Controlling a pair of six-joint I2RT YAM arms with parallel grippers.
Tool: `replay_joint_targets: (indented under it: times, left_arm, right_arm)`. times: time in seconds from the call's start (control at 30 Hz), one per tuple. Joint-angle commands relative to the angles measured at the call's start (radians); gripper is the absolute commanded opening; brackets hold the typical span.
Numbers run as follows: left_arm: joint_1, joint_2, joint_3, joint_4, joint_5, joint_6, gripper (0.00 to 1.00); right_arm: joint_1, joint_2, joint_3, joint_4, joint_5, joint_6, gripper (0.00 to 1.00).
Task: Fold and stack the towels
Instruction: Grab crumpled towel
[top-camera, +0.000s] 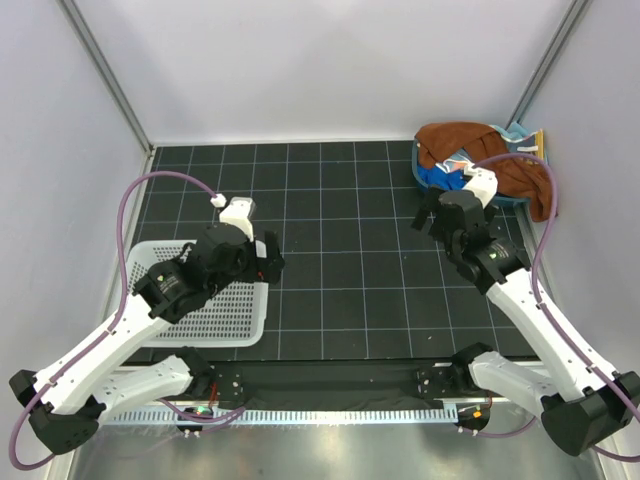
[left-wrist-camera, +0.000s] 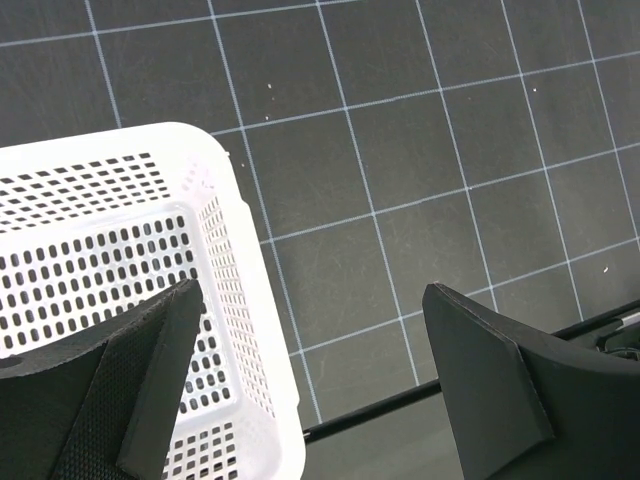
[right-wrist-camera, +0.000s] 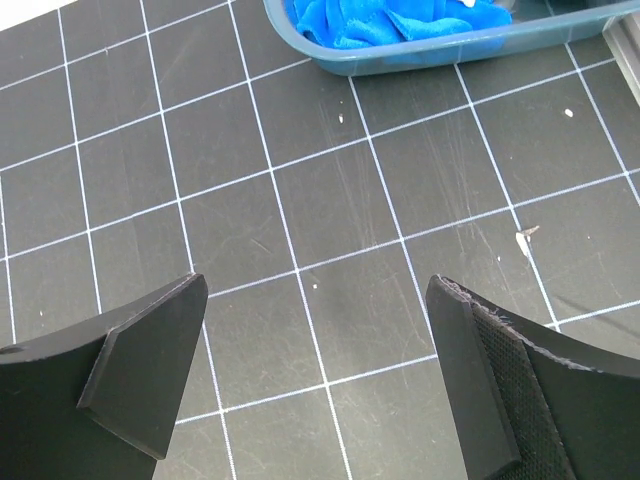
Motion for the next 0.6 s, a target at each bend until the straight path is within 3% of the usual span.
replay_joint_targets:
  times: [0.0, 0.2, 0.27, 0.4, 0.57]
  left_arm:
    - [-0.004, -0.019, 0.005, 0.026, 0.03, 0.003, 0.97]
    - [-0.004, -0.012, 0.005, 0.022, 0.05, 0.0, 0.97]
    - [-0.004, -0.01, -0.002, 0.029, 0.063, -0.006, 0.97]
    - [-0.003, -0.008, -0.018, 0.051, 0.096, -0.031, 0.97]
    - [-0.003, 0.013, -0.031, 0.108, 0.12, -0.055, 0.97]
  right_arm:
    - [-0.001, 0.016, 0.062, -0.004, 0.032, -0.01, 1.0]
    - [-0.01, 0.096, 0.115, 0.043, -0.005, -0.032, 1.0]
    - [-0.045, 0.207, 0.166, 0.075, -0.019, -0.056, 1.0]
    - [-0.281, 0.48, 0.437, 0.054, -0.182, -0.003, 1.0]
    - [-0.384, 0.799, 0.768, 0.026, -0.188, 0.075, 0.97]
